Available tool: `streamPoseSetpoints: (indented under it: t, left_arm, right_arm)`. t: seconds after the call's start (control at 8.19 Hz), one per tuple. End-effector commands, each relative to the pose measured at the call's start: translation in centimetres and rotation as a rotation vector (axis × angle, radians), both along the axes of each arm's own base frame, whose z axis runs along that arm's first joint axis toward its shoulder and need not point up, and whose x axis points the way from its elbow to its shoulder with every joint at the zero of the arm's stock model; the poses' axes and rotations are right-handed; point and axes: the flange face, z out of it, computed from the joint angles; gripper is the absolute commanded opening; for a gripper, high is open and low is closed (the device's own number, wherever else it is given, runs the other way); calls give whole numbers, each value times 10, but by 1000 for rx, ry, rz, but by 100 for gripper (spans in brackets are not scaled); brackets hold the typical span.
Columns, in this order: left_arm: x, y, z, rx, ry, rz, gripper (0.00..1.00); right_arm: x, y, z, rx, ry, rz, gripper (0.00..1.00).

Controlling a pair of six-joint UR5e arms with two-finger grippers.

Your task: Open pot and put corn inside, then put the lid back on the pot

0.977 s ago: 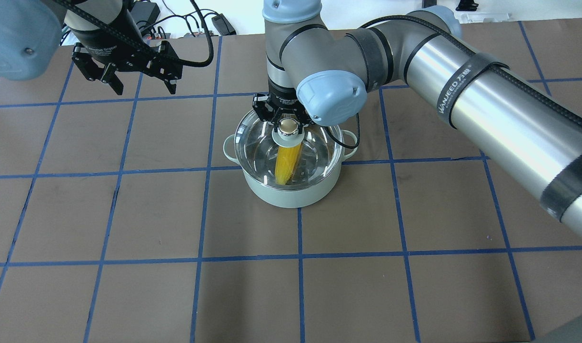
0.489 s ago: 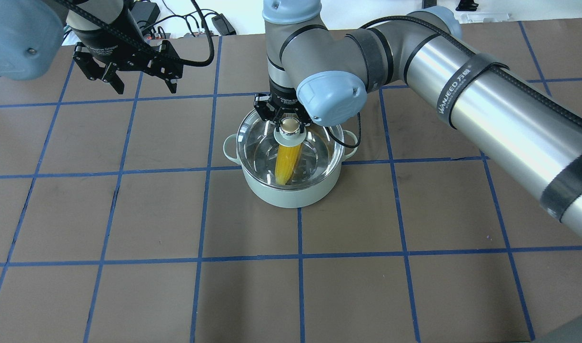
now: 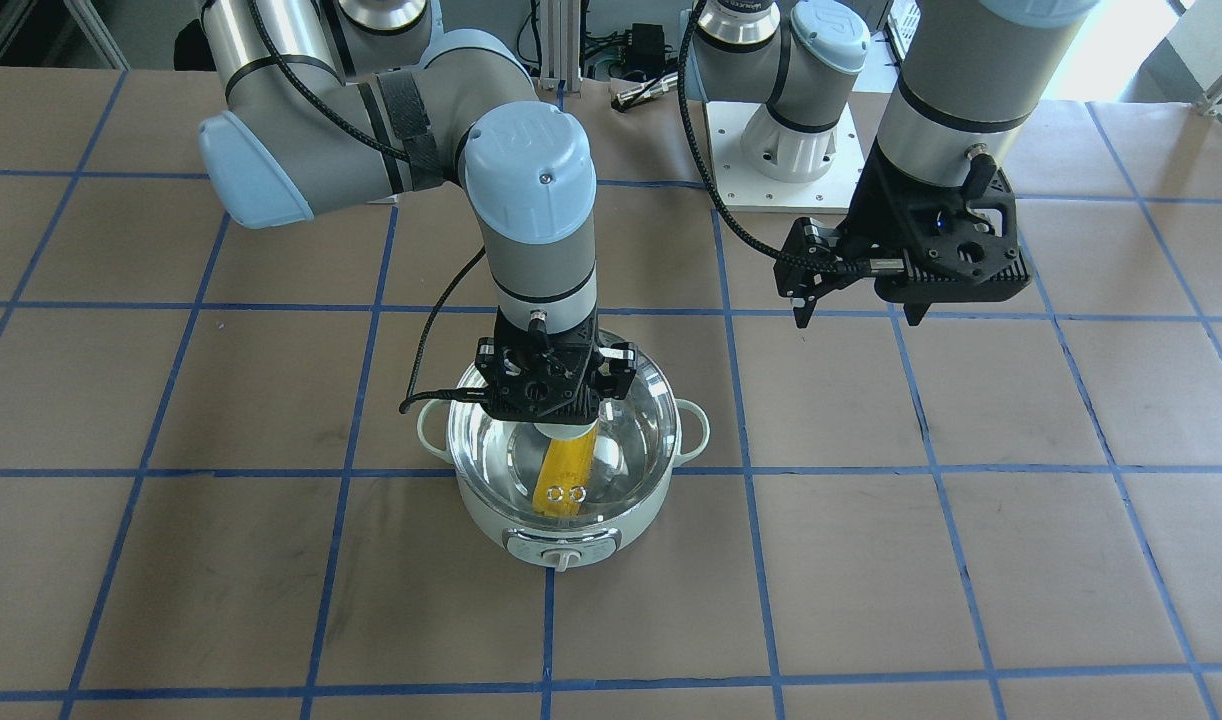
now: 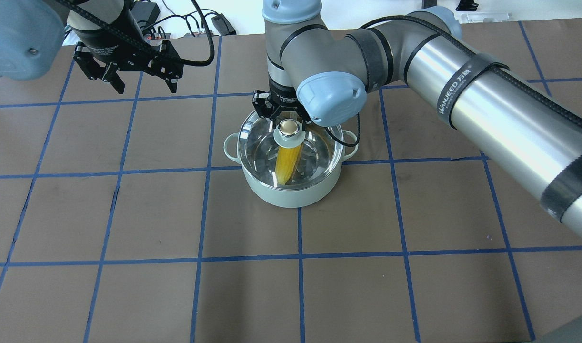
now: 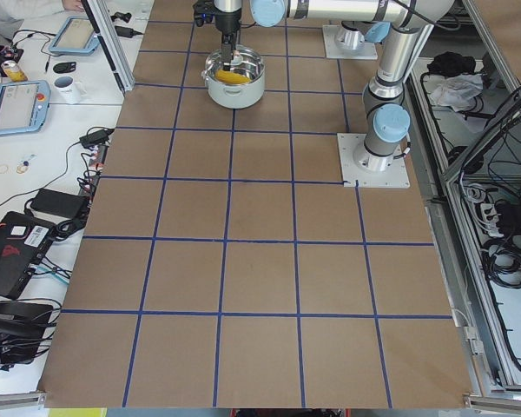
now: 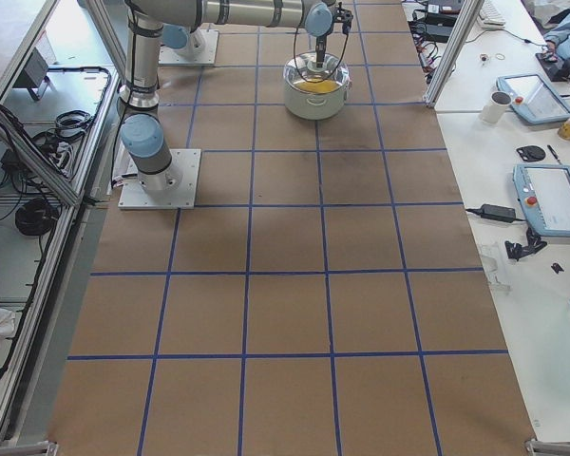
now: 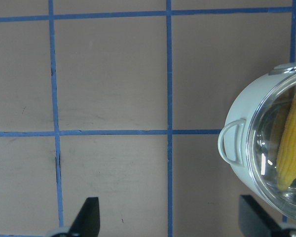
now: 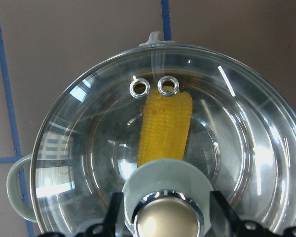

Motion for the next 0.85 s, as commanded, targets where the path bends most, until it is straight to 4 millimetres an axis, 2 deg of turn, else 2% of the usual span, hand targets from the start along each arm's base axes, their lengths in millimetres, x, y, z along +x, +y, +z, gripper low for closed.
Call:
streamPoseSetpoints:
  t: [0.0,0.12,0.24,0.37,0.49,0.61,0.73]
  left_arm:
    - [0,-1,-1,2,-1,-1,100]
    - [0,-1,-1,2,-1,-1,100]
    - [0,-1,-1,1,2,-1,100]
    - [-1,0,1,-2,5,-1,100]
    - [-1,1,1,-4,7,-3,100]
    - [-4,3,2,-4,9,-4,100]
    - [-5,3,3,-5,10,-6,100]
  right_arm:
    - [-8,-9,14,-49,-16,-1,75]
    - [-29,-16,31,-63,-26,15,80]
    - [-62,-13,58,-50,-15,59,81]
    - [-103,-5,92,-47,-1,90,84]
    - [-152,9,122,-3,18,93,86]
    - [-196,21,148,-3,29,187,86]
    - [-226,35,176,-47,39,229,90]
